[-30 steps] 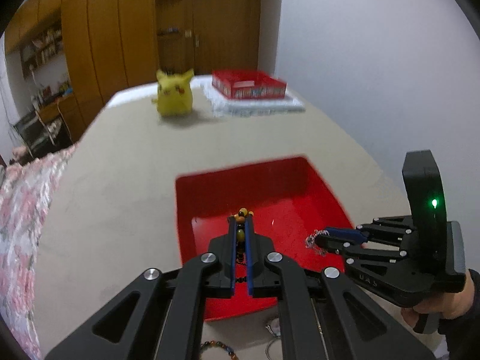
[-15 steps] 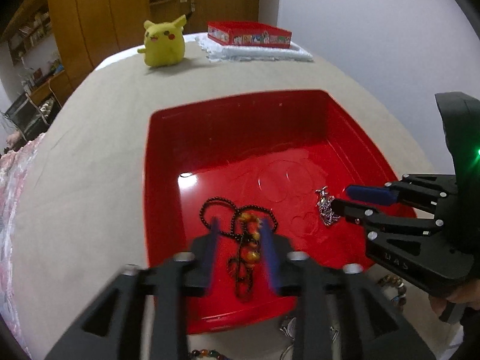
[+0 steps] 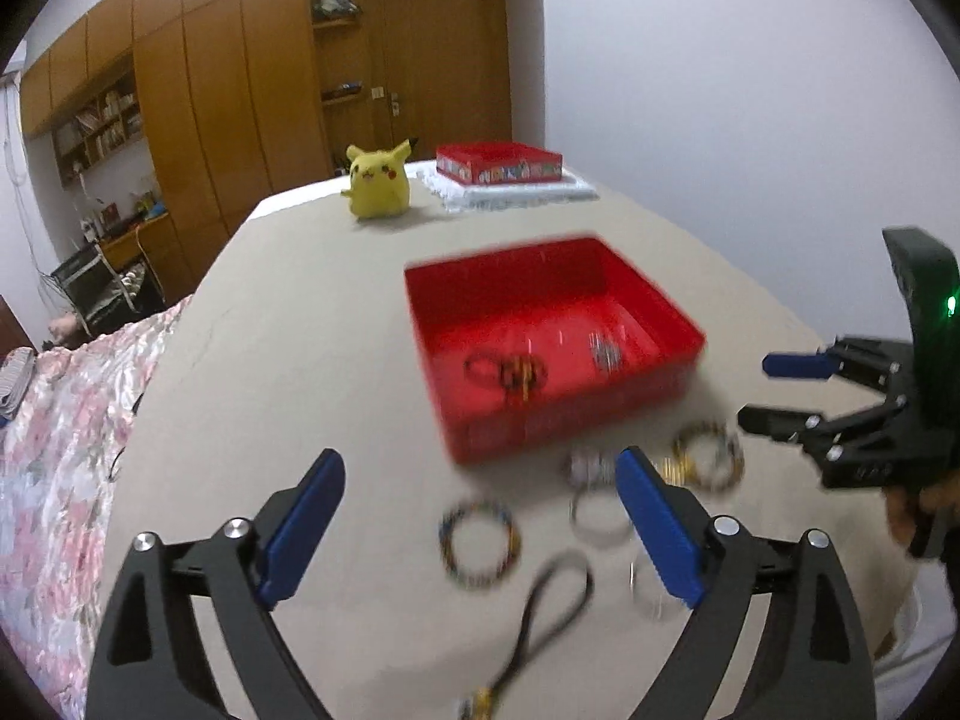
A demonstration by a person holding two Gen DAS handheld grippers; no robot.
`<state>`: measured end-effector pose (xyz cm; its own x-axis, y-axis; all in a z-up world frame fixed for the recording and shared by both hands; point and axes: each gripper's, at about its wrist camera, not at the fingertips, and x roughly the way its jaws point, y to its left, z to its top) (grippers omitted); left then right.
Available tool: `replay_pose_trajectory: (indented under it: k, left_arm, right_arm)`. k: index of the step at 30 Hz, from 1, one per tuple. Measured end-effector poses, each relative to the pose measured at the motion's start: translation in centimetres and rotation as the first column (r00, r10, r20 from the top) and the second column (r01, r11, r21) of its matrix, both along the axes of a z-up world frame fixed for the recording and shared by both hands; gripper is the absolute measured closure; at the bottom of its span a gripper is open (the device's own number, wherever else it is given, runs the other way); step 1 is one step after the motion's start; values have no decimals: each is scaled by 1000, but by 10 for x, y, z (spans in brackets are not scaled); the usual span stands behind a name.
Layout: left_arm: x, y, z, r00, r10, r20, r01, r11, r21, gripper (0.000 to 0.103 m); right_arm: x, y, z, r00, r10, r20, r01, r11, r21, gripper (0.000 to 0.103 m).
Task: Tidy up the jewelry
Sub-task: 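Carry both items into the red box and open both tools, then grasp the black cord necklace with the left tool while the right tool grasps the brown ring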
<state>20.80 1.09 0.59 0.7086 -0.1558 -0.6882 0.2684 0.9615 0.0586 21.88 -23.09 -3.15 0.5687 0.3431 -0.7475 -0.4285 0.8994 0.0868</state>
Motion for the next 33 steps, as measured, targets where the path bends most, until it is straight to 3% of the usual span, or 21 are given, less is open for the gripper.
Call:
replay_pose_trajectory:
  k: [5,11,16,24,33]
  left_arm:
    - [-57,5,-42,1000,13,-16,-12,998,56,11]
    - [-95,5,-82,997,6,-78,-5,1000,16,11]
    - [-90,3,-107,991,29,-130,-26,999,19,11]
    - [-62,14,-129,982,67,-179,-63,998,26,11]
    - [-51,13,-140,979,60,-195,-57,998,21,20]
  right_arm:
    - [-49,1,-36,999,-13,-49,13,1000,12,34]
    - [-79,6,-71,993,-32,-115,35,999,22,34]
    - [-84,9,-88,990,-37,-137,39,999,12,35]
    - [-75,18,-92,993,-34,-111,30,999,-31,36]
    - [-53,30,-94,996,-14,-84,9,998,-58,48]
